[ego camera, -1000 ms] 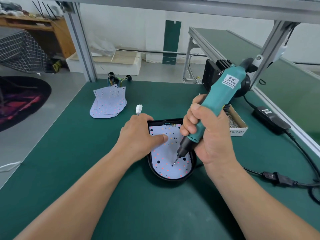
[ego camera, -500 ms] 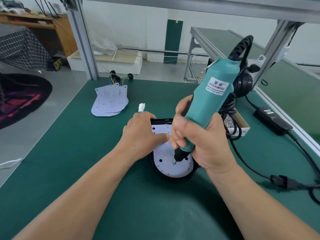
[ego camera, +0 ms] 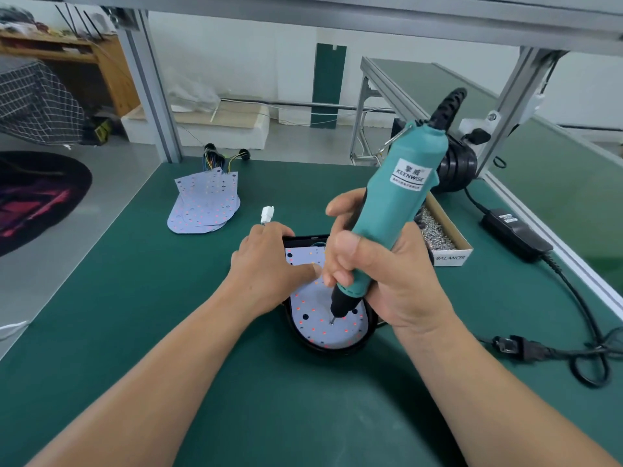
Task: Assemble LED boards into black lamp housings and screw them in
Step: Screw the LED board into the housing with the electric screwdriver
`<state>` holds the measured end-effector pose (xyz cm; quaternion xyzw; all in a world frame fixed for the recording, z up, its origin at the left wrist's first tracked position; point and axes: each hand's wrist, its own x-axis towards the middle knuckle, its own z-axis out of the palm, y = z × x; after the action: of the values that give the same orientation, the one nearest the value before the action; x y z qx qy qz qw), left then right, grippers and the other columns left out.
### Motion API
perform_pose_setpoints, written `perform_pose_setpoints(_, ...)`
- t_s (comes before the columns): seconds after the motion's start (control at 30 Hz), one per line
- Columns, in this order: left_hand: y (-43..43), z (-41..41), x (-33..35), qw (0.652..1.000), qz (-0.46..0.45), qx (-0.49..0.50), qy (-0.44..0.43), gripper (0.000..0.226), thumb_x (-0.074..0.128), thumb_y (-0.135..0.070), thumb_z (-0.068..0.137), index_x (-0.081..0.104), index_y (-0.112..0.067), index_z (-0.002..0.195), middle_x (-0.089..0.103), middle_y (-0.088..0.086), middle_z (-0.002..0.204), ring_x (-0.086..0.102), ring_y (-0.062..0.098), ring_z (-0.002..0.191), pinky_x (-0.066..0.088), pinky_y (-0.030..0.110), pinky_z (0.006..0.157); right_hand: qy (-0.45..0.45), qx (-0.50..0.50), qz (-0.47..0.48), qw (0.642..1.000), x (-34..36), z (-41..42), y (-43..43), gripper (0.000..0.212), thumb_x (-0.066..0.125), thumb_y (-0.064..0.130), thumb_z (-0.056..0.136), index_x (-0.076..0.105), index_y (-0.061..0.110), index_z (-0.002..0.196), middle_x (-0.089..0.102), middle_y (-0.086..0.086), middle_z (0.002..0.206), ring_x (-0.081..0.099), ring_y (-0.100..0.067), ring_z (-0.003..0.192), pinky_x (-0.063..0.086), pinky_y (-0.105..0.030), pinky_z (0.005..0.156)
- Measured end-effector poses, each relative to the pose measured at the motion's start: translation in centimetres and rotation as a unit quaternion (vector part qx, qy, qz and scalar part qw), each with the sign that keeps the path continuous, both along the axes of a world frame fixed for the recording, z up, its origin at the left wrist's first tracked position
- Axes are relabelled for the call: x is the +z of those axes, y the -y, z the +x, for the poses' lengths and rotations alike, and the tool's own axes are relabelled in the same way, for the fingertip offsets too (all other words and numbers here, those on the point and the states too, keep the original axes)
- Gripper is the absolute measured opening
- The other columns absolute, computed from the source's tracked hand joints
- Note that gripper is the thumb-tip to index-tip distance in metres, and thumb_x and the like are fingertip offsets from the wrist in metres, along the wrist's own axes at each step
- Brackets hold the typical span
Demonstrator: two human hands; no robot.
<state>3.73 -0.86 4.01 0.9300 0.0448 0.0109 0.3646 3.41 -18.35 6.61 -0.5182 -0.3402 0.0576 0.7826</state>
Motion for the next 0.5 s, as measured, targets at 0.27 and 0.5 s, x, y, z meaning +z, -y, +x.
perform_pose_setpoints(0.27, 1.4, 0.2, -0.4, 1.000, 0.007, 0.010, 0.008, 0.050, 0.082, -0.051, 0.071, 0.059, -0.023, 0.105, 0.057, 0.002, 0.106, 0.061, 0.035, 0.104, 0.048, 0.046, 0.080, 0.040, -0.006, 0.012, 0.999, 1.2, 0.0, 1.5, 0.023, 0.066, 0.007, 0.092, 0.063, 0.010, 0.115, 0.054, -0.006, 0.066, 0.055, -0.019, 0.051, 0.053, -0.040, 0.061)
perform_pose_setpoints(0.5, 0.8, -0.2, -0.8, 0.999, -0.035, -0.017, 0.013, 0.054, 0.079, -0.063, 0.069, 0.059, -0.038, 0.112, 0.053, -0.009, 0.110, 0.058, 0.014, 0.104, 0.052, 0.044, 0.097, -0.115, -0.133, 0.230, 0.957, 2.1, 3.4, 6.0, 0.007, 0.059, 0.022, 0.104, 0.062, 0.015, 0.105, 0.046, 0.005, 0.070, 0.045, -0.008, 0.055, 0.049, -0.025, 0.057)
